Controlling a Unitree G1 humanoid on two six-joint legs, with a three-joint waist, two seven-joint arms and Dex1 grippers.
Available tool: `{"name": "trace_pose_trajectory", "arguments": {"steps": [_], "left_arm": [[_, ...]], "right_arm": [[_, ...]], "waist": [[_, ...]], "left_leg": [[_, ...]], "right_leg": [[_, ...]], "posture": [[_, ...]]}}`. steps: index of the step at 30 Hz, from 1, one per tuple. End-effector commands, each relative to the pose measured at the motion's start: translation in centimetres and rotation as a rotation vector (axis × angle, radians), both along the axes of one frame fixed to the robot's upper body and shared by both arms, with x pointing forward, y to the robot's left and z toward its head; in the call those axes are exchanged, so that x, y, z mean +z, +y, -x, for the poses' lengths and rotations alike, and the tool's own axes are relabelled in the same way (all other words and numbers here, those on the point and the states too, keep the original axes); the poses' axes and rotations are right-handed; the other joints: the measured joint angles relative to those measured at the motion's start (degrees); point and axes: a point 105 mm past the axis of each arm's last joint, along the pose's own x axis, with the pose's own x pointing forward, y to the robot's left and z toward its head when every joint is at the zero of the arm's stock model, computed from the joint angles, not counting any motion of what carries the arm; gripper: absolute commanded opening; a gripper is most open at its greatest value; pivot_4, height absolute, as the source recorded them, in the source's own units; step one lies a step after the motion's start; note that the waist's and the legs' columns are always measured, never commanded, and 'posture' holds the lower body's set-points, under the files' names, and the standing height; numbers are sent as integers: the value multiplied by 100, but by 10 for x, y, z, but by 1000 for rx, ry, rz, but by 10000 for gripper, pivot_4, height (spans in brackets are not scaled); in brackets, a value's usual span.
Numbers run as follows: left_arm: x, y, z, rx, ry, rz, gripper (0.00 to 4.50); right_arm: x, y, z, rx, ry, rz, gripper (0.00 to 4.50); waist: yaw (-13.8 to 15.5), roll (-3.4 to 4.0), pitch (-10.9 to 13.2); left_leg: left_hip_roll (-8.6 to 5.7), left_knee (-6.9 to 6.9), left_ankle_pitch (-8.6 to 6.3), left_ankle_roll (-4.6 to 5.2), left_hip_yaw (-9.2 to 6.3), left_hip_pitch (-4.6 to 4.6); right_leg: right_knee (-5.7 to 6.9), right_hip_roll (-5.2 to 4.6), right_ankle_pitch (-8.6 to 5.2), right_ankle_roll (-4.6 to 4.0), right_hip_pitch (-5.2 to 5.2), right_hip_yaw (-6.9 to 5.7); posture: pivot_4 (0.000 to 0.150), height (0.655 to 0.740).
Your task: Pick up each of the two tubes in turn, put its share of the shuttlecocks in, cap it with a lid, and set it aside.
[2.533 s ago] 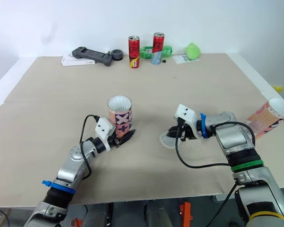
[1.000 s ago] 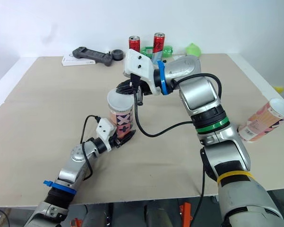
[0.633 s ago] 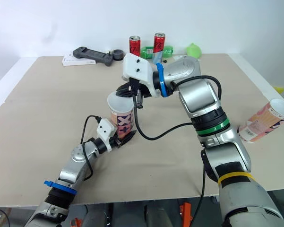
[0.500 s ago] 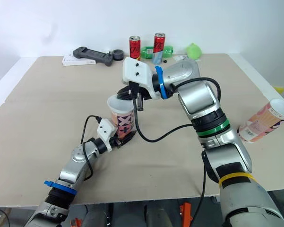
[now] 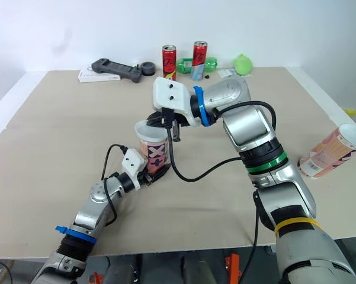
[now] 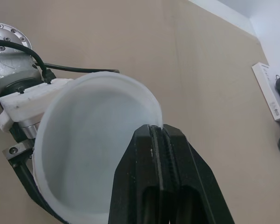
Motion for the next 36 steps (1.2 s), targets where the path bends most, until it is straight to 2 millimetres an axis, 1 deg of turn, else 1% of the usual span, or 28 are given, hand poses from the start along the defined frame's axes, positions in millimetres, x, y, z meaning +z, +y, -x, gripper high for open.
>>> {"name": "trace_pose_trajectory", "arguments": {"steps": [1,6,13,23,28,36], "left_arm": [[-20,4,1,17,78,-26,29771],[-20,3,1,14,79,-27,29771],[-20,3,1,16,79,-25,29771],[-21,2,1,19,81,-22,29771],[-21,3,2,21,82,-22,29771],[-21,2,2,22,83,-19,29771]], "right_arm": [[15,-4,4,10,-64,30,589],[21,-3,8,24,-98,48,589],[23,-3,9,23,-117,67,589],[33,9,7,39,-153,21,589],[32,11,7,47,-152,17,589],[27,6,3,29,-143,46,589]], "waist": [[0,0,0],[0,0,0],[-4,0,0],[-5,0,0],[-5,0,0],[-4,0,0]], "left_leg": [[0,0,0,0,0,0],[0,0,0,0,1,-1],[1,-2,0,0,1,0],[1,-3,0,-1,3,-1],[1,-4,0,-1,3,-1],[1,-4,0,-1,3,-1]], "right_leg": [[0,0,0,0,0,0],[0,-1,-1,-2,-2,0],[0,-1,-1,-3,-7,0],[0,-2,-1,-3,-8,0],[-1,-2,-1,-3,-8,-1],[0,-2,-1,-4,-9,0]], "posture": [[1500,7400],[1500,7400],[1500,7400],[1500,7400],[1500,7400],[1500,7400]]}}
